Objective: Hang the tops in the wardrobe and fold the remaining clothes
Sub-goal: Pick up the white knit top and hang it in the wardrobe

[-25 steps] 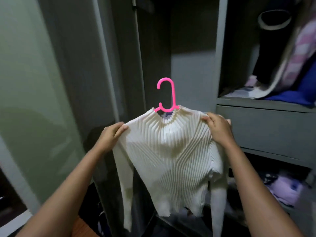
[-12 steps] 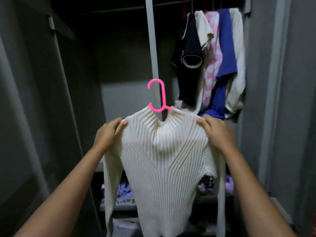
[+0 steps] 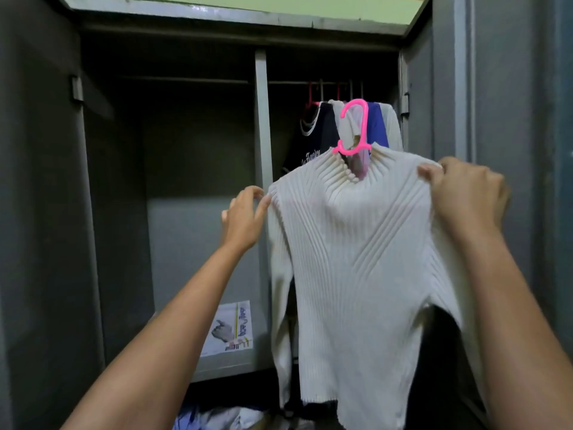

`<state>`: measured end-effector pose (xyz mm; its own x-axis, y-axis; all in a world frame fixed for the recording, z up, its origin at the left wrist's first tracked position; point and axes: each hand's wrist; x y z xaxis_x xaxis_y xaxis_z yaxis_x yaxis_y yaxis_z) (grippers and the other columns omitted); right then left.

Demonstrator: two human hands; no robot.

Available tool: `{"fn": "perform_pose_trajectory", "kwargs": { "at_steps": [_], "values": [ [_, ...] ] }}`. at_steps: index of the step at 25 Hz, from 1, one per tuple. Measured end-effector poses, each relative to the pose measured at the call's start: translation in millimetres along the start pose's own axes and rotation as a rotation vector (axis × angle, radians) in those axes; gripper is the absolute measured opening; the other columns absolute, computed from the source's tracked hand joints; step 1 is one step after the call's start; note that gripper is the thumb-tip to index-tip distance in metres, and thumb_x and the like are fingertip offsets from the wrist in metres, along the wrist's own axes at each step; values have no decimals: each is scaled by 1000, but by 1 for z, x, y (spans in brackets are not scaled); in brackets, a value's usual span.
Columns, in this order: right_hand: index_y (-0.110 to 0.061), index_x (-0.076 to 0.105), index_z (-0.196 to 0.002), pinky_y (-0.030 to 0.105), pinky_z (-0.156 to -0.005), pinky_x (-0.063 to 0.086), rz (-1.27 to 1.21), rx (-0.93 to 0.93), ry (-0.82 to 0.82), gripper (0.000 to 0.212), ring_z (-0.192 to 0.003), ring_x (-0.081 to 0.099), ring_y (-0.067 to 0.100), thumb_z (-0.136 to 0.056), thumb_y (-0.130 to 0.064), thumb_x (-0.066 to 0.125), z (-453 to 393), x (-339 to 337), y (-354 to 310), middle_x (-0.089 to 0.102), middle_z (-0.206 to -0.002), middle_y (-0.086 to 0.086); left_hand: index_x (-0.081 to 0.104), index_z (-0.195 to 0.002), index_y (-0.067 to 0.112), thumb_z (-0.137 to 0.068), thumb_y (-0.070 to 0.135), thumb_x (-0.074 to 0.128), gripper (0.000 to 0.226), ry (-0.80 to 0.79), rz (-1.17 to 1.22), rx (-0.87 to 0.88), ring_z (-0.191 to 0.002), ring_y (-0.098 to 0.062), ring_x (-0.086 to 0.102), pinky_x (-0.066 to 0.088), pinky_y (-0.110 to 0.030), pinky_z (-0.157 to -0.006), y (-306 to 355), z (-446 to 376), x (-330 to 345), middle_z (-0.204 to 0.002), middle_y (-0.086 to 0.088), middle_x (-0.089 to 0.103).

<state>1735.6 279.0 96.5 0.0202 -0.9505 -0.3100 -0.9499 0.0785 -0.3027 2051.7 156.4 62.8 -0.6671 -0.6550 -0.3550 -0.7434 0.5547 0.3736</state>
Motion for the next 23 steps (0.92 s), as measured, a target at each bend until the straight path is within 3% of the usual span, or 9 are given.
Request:
{"fn": "perform_pose_trajectory", "kwargs": {
  "at_steps": [8,12,19,23],
  "values": [
    [3,61,-109,38,-78,43,15,15,140,41,-104,58,44,-101,-32,42,-129,31,-79,62,-108,29,44,-135,20,-98,45,41,45,-18,-85,74,-128,-17,43,30,-43,-108,9,-78,23,-138,3,47],
    [0,64,-102,30,-64,37,90,-45,121,27,-98,61,37,-100,-17,43,-185,89,-118,64,-102,22,30,-146,17,-95,43,49,60,-40,-174,100,-140,-19,30,25,-42,-113,-5,-125,50,-151,-1,33],
    [-2,65,-100,33,-63,39,227,-129,66,23,-96,62,34,-88,4,46,-263,211,-178,65,-102,16,-12,-151,11,-94,54,42,90,95,-543,252,-145,-21,-18,-5,-40,-119,-37,-214,108,-159,-4,-17],
    [-4,64,-96,26,-54,33,247,-153,73,22,-93,63,30,-84,8,49,-296,262,-204,65,-99,12,-17,-149,7,-95,51,38,89,302,-578,254,-145,-23,-20,-6,-40,-120,-44,-233,129,-158,-9,-19]
  ]
}}
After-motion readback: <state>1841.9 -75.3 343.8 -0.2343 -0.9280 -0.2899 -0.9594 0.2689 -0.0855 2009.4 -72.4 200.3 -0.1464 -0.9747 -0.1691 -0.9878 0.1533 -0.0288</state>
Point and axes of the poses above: each hand's wrist, its own z-axis away from the middle knuckle, its own x-axis out of the palm, y = z × x
